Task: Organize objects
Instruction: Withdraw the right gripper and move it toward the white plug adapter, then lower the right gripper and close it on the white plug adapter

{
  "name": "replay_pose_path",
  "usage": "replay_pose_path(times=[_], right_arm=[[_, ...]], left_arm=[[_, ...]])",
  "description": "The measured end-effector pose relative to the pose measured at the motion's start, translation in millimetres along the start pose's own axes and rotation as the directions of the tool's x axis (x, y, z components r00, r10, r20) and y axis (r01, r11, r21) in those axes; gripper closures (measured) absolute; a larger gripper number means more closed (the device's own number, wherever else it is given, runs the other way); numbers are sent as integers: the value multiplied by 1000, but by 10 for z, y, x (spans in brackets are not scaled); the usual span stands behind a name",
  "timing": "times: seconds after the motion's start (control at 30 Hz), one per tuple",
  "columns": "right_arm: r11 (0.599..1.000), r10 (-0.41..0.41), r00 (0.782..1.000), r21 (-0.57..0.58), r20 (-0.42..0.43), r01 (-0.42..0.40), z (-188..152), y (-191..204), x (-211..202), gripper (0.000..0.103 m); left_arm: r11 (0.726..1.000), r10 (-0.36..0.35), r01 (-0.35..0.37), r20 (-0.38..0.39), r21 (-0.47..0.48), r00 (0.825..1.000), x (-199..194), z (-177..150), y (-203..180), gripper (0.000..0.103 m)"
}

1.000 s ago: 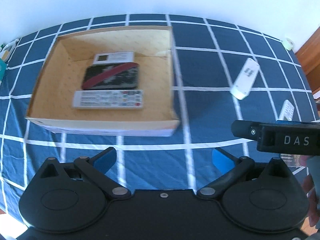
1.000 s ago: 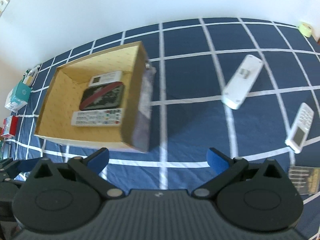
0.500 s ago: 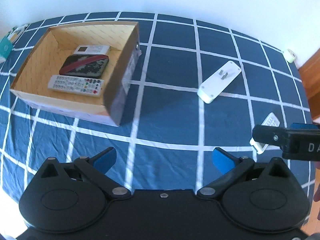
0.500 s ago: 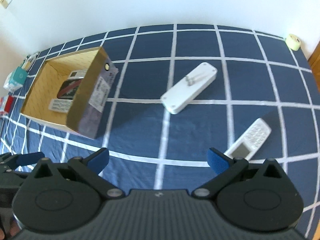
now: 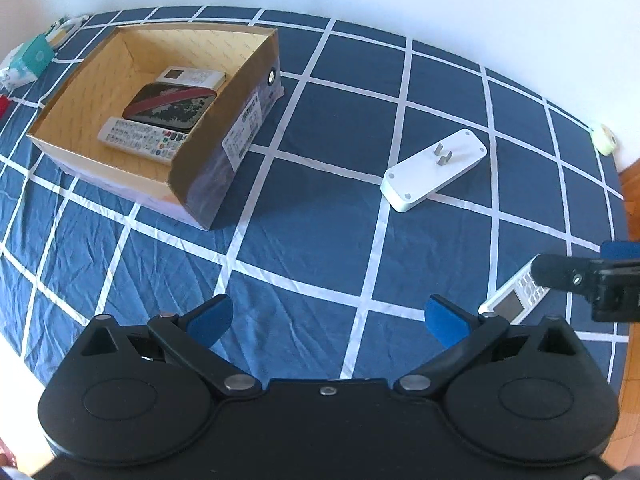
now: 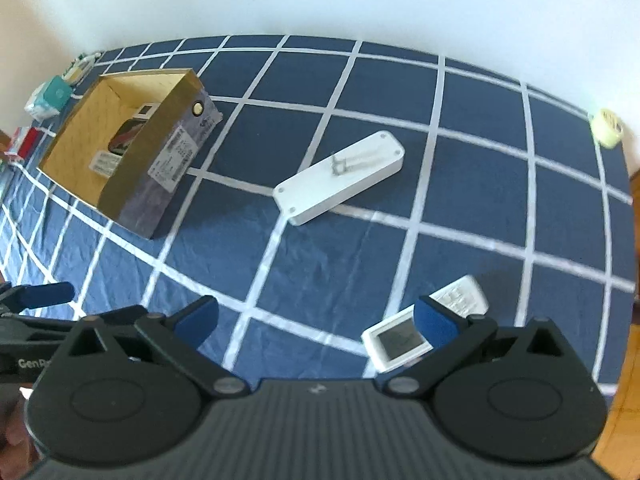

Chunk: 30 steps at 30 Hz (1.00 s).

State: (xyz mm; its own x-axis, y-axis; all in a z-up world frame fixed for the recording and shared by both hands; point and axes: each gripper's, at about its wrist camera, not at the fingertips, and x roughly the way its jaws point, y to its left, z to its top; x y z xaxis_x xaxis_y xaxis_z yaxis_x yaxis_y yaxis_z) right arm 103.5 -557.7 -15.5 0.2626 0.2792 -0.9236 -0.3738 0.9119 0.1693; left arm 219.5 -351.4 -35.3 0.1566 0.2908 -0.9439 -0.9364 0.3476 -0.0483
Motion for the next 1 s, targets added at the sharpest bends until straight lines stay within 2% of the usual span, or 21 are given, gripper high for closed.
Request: replay_pose_path(times=[0.47, 0.73, 1.0], right_arm=[[987, -15, 998, -159, -56, 6, 846, -345, 385, 0], [978, -31, 993, -206, -113, 7, 1355, -489, 848, 0], [970, -26, 983, -242, -184, -20, 1625, -564, 1412, 0]], left_arm=[[998, 21, -23, -40, -62, 999, 421, 511, -256, 0], [996, 12, -20, -90, -92, 996, 906, 869, -399, 0], [995, 8, -24, -157, -102, 988, 1377, 1083, -547, 0]])
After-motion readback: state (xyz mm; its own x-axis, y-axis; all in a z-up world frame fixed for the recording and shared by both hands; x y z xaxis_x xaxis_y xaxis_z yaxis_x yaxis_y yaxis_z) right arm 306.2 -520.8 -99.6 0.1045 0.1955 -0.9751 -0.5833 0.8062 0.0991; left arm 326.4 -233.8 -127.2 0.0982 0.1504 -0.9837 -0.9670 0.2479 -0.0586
